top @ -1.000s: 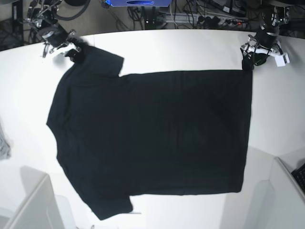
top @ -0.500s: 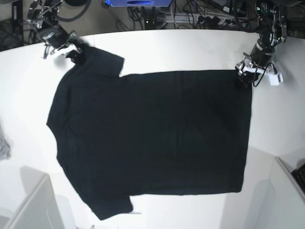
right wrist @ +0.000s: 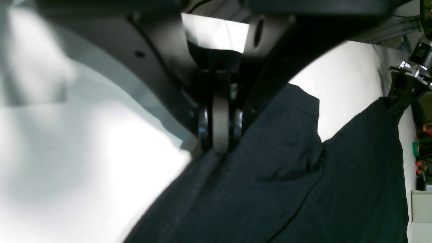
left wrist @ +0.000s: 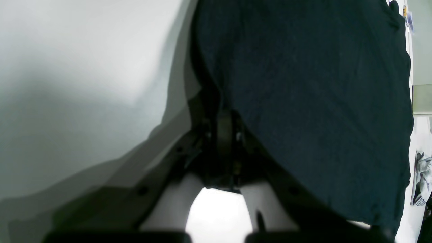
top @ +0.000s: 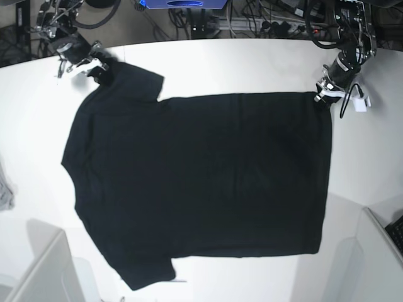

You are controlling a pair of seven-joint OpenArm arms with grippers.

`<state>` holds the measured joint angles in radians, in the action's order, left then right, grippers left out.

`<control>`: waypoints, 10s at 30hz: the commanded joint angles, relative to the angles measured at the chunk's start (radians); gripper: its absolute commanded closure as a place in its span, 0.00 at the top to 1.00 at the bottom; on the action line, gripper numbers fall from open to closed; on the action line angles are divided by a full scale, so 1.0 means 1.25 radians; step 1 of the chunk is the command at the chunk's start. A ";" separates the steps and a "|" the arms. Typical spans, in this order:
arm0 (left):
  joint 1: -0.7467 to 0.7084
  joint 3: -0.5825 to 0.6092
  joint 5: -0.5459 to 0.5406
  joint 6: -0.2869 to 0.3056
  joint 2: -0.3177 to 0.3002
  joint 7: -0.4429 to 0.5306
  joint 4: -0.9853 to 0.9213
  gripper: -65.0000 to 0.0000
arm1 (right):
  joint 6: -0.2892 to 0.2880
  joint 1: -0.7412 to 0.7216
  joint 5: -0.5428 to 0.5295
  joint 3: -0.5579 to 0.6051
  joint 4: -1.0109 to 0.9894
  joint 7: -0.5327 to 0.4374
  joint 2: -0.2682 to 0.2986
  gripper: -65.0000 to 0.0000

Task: Fold the T-shirt properly
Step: 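Grasp the shoulder corners with both grippers and pull them apart, then lower the shirt and open both grippers, releasing the shoulders, then regrasp the shoulder edges with both grippers and drag the shirt toward the robot, then release the shirt and lift both grippers away, then move both grippers down to the hem corners of the shirt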

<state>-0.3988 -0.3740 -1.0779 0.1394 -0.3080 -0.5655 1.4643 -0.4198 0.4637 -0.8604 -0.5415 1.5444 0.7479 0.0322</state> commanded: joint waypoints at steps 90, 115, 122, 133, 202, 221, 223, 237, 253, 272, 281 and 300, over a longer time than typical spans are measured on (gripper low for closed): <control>0.255 -0.098 0.146 -0.008 0.015 -0.097 0.017 0.00 | 0.087 -0.577 0.183 0.138 -0.135 0.210 0.094 0.00; 0.347 -0.090 0.141 -0.008 0.011 -0.097 -0.091 0.16 | 0.089 -0.574 0.183 0.139 -0.168 0.181 0.106 0.22; 0.449 -0.098 0.141 -0.008 0.013 -0.097 -0.151 0.62 | 0.089 -0.574 0.182 -0.031 -0.158 0.178 0.105 0.48; 0.287 -0.228 -0.027 -0.008 0.005 -0.097 -0.034 0.64 | 0.168 -0.390 0.182 -0.165 0.125 0.178 0.080 0.48; 0.247 -0.187 0.118 -0.007 0.033 -0.173 -0.161 0.00 | 0.271 -0.399 0.180 -0.165 -0.187 0.046 -0.024 0.00; 0.083 -0.213 0.118 -0.007 -0.002 -0.277 0.065 0.00 | 0.273 -0.194 0.177 -0.166 0.108 0.147 -0.031 0.00; 0.078 -0.253 0.118 -0.007 0.000 -0.315 0.084 0.00 | 0.273 -0.181 0.177 -0.166 0.126 0.166 -0.039 0.00; 0.010 -0.327 0.118 -0.007 0.002 -0.433 0.173 0.00 | 0.268 -0.154 0.177 -0.279 0.164 0.335 -0.042 0.00; -0.063 -0.326 0.119 -0.007 0.013 -0.434 0.202 0.00 | 0.270 -0.137 0.180 -0.281 0.166 0.367 -0.041 0.00; -0.055 -0.454 0.118 -0.007 0.009 -0.433 0.202 0.59 | 0.269 -0.129 0.178 -0.408 0.167 0.361 -0.034 0.36; 0.067 -0.526 0.124 -0.007 -0.018 -0.433 0.263 0.59 | 0.270 -0.186 0.180 -0.380 0.234 0.366 0.020 0.36; 0.385 -0.191 0.442 -0.007 -0.021 -0.428 0.178 0.00 | 0.263 -0.529 0.181 0.073 -0.162 0.112 0.212 0.36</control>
<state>0.0742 -0.6083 -0.5312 0.1329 -0.3183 -1.1126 1.6752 -0.0895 -0.1814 -0.6254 -0.4423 1.3205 0.8978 0.2810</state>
